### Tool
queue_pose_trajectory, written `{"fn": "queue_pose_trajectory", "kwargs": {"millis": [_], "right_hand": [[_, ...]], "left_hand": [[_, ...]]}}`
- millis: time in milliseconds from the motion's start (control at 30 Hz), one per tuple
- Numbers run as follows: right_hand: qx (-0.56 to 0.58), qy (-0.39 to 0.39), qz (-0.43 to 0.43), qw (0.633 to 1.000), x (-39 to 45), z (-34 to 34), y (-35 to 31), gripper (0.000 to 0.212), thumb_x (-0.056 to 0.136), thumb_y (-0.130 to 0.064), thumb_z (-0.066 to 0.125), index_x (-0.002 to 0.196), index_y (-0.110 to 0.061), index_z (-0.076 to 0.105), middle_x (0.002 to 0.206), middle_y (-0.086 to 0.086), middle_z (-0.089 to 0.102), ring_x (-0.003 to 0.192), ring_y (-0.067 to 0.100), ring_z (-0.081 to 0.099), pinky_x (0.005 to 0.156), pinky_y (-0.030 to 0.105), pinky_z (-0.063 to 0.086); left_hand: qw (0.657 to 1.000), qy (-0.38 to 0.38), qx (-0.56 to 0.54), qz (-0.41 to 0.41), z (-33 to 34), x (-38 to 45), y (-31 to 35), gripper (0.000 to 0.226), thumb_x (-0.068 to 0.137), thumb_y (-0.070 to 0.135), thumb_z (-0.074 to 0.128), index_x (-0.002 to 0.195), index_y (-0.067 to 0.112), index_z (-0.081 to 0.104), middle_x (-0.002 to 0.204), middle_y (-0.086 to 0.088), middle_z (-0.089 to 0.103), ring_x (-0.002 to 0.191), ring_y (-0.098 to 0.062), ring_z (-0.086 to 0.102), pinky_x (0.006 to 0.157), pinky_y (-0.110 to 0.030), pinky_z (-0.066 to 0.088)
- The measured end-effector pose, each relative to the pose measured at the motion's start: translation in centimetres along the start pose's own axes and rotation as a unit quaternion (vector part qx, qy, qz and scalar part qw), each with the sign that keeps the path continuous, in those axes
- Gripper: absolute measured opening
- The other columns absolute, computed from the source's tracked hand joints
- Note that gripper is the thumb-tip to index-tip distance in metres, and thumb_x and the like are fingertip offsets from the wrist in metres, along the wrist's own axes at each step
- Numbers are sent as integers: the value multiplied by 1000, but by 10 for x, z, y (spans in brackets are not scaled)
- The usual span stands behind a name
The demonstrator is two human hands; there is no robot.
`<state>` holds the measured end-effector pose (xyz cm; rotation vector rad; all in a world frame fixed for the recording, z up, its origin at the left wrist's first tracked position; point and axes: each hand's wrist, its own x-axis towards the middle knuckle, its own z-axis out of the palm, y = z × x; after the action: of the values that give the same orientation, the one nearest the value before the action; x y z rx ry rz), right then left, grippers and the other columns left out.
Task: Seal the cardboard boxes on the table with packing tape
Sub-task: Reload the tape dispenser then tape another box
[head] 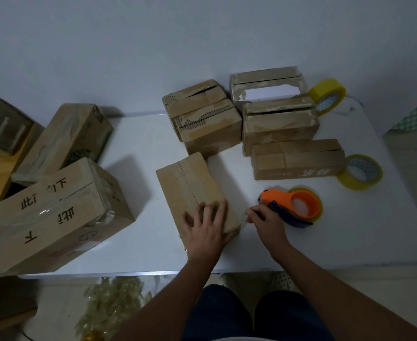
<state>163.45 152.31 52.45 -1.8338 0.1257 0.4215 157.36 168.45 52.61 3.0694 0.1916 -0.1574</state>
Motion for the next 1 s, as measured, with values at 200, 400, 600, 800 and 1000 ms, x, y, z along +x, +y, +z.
{"fn": "queue_pose_trajectory", "kwargs": {"millis": [200, 400, 600, 800, 1000], "right_hand": [[-64, -19, -38, 997, 5, 3, 4, 16, 97, -15, 54, 83, -16, 61, 77, -4, 65, 76, 7, 60, 68, 21, 44], [-167, -49, -112, 978, 15, 9, 16, 19, 101, -19, 47, 83, -16, 48, 71, -7, 50, 65, 5, 49, 59, 27, 36], [-198, -79, -153, 965, 24, 24, 20, 20, 102, -21, 44, 83, -17, 44, 72, -7, 45, 65, 8, 45, 59, 28, 34], [-183, -89, -118, 972, 28, 32, 20, 18, 103, -19, 42, 86, -15, 44, 76, -2, 49, 69, 16, 49, 61, 32, 35], [-213, -151, -82, 962, 45, 29, 19, 2, 100, -16, 45, 99, -16, 47, 93, 3, 58, 81, 18, 56, 68, 35, 44]], "left_hand": [[1000, 12, -1, 20, 2, -3, -5, 85, 79, 73, 58, 147, 27, 38, 139, -5, 48, 127, -34, 43, 98, -64, 39], [981, 43, 70, 174, 1, -10, -47, 72, 92, 67, 44, 153, 31, 32, 150, -6, 43, 133, -32, 45, 101, -57, 37], [973, 32, 91, 210, 5, -8, -49, 75, 90, 63, 50, 154, 30, 29, 154, -13, 38, 136, -38, 40, 104, -57, 37], [977, 21, 77, 199, 6, -3, -46, 78, 88, 68, 51, 153, 30, 33, 152, -15, 40, 135, -40, 41, 104, -56, 38], [980, 11, 58, 191, 3, -3, -46, 78, 86, 69, 53, 152, 31, 35, 150, -15, 41, 133, -40, 43, 102, -57, 40]]}}
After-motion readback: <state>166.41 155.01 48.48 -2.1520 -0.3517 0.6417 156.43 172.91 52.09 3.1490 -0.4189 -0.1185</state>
